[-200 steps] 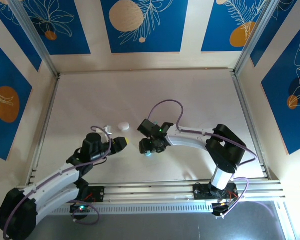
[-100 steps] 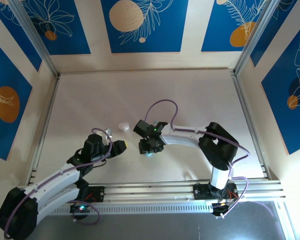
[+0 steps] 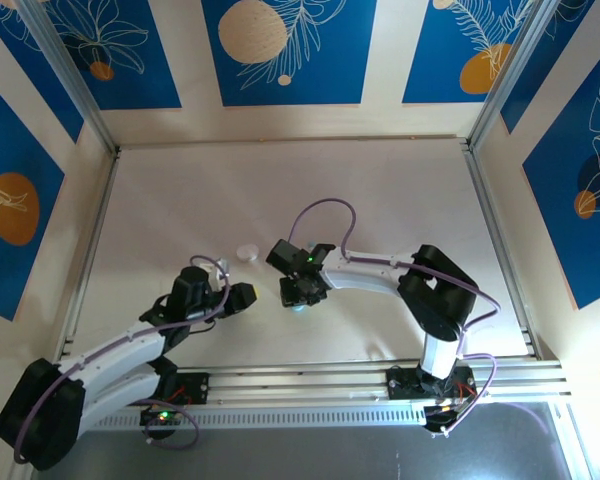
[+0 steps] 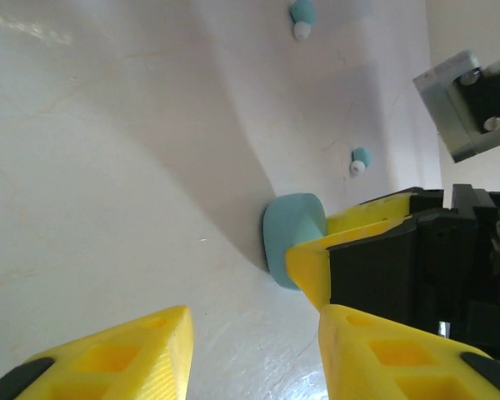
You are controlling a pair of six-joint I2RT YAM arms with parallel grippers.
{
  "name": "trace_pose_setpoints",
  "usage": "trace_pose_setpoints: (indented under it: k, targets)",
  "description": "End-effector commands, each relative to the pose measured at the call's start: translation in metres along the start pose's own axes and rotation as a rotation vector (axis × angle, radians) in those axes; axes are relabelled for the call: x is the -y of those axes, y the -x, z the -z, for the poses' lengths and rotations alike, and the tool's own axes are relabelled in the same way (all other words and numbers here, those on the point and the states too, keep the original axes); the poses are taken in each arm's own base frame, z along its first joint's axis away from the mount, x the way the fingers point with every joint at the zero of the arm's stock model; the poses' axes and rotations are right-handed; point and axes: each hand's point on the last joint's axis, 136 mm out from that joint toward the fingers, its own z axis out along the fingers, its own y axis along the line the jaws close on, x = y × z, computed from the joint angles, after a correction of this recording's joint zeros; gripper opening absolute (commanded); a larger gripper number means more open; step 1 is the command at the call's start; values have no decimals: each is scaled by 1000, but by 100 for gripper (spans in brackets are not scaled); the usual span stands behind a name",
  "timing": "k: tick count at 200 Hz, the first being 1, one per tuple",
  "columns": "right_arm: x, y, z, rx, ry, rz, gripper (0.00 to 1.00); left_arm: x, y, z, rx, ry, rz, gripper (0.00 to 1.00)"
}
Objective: Insert the wireless bluetooth earbuds into the charging case
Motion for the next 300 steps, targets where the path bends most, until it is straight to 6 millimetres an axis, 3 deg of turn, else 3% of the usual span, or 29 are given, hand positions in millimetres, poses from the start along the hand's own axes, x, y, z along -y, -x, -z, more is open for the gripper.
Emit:
trace_pose_setpoints:
  k: [1, 91, 184, 227, 300]
  targets:
    - [-9, 4, 17, 45, 96, 8, 34, 16, -2, -4, -29, -93, -8, 43]
    - [-23, 12, 47, 84, 503, -81, 31, 42, -11, -26, -99, -183, -16, 41]
    - [-30, 9, 52, 54, 626, -99, 30, 50, -11, -37, -112, -212, -11, 42]
    - [-18, 10, 43, 48, 553, -117, 33, 38, -8, -31, -70, -159, -13, 41]
    - [-15, 16, 38, 80, 257, 112, 62, -6, 22, 16, 60, 16, 15, 45]
